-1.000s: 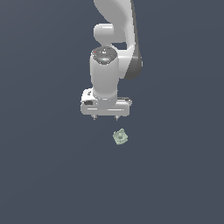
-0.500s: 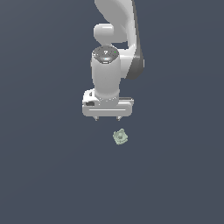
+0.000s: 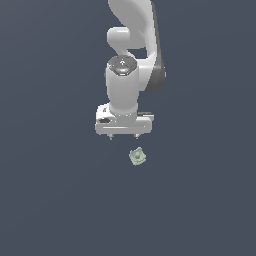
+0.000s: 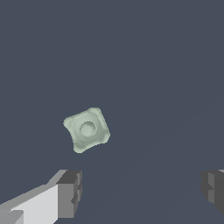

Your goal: Pick up the object and move it to a goal position.

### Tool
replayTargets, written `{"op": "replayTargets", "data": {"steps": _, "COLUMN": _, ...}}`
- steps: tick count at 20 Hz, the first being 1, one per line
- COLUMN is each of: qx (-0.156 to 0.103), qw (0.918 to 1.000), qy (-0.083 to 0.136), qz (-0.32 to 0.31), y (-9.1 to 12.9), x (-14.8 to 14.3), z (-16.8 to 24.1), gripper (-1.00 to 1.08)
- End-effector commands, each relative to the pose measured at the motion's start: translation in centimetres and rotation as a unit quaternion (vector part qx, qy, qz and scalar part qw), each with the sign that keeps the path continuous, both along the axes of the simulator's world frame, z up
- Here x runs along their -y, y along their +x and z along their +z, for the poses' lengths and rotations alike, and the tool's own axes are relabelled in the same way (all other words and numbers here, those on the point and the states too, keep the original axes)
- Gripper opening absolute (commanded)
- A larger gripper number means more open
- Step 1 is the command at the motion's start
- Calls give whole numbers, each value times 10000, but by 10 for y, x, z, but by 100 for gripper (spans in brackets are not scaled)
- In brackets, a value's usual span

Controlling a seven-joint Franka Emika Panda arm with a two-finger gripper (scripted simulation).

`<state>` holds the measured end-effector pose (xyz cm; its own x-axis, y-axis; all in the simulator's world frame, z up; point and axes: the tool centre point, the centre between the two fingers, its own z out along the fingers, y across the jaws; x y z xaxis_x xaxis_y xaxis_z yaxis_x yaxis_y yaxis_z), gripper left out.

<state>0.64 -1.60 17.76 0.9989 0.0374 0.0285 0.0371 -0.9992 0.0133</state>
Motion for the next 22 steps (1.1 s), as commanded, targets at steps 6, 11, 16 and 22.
{"op": "replayTargets", "data": {"steps": 6, "qx": -62, "qw": 9978, "qy": -17, "qz": 658, "y": 8, "x": -20, "z": -29, "gripper": 100}}
{"op": "replayTargets", "data": {"steps": 11, "qx": -114, "qw": 9912, "qy": -6, "qz": 1321, "y": 14, "x": -41, "z": -59, "gripper": 100}}
{"op": "replayTargets", "data": {"steps": 16, "qx": -143, "qw": 9843, "qy": 18, "qz": 1757, "y": 17, "x": -55, "z": -79, "gripper": 100}}
{"op": "replayTargets", "data": {"steps": 22, "qx": -154, "qw": 9809, "qy": 32, "qz": 1939, "y": 18, "x": -61, "z": -88, "gripper": 100}}
